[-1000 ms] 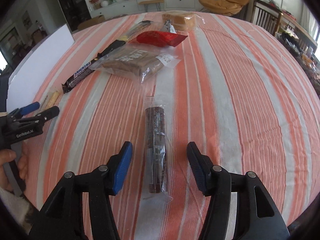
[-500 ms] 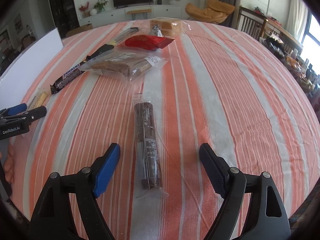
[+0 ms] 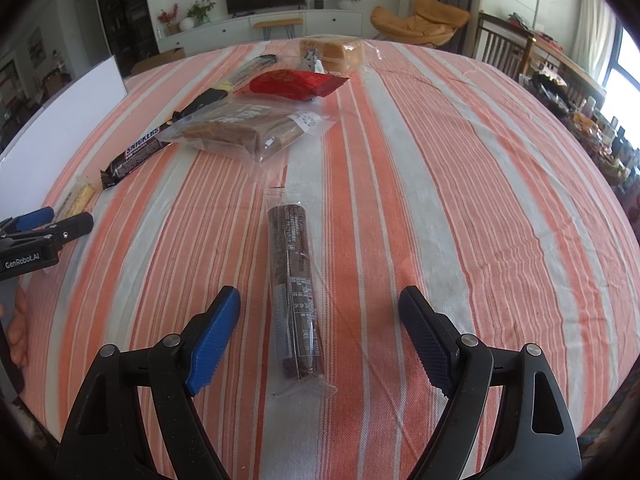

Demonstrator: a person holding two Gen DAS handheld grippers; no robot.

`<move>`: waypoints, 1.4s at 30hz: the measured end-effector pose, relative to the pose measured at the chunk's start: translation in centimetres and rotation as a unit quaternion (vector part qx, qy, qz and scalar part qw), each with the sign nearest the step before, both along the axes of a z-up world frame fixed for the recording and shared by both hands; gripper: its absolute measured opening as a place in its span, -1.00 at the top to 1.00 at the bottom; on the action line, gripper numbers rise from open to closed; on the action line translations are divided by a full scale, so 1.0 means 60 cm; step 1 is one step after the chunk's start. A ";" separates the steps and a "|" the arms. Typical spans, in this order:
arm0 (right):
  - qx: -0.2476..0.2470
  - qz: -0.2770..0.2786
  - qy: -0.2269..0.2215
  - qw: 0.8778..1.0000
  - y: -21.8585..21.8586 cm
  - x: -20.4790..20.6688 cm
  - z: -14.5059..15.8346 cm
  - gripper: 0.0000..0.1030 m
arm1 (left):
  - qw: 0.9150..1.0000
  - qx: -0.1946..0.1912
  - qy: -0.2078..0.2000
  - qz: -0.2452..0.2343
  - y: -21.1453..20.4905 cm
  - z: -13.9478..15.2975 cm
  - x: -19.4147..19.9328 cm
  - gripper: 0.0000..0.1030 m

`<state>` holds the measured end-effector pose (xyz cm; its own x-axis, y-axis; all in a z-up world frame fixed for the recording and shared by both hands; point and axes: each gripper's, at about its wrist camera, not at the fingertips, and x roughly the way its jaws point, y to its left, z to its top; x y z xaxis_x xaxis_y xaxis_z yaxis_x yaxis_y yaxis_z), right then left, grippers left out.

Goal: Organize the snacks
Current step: 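Grasp the clear-wrapped jerky stick with the right tool, then lift the cream bar with the left tool while the right tool carries the jerky stick over the box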

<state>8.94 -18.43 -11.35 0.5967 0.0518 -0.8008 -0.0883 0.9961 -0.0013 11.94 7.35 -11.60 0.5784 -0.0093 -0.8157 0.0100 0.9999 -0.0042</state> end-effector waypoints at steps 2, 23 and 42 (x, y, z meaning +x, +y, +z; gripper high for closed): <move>0.000 0.000 0.000 1.000 0.000 0.001 0.000 -0.64 | 1.000 0.000 0.000 0.000 0.000 0.000 0.000 -1.00; -0.008 -0.018 0.089 0.996 0.008 0.026 0.004 -0.71 | 1.000 0.000 0.000 0.000 0.000 0.000 0.000 -1.00; 0.116 -0.005 0.154 0.981 -0.057 0.051 0.029 -0.70 | 0.995 -0.026 0.084 -0.054 0.011 0.011 0.022 -0.99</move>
<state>11.98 -21.87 -9.62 0.3297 0.2499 -0.9104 -0.0384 0.9671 0.2515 13.26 7.99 -10.94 0.4265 -0.1086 -0.8979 0.1120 0.9915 -0.0667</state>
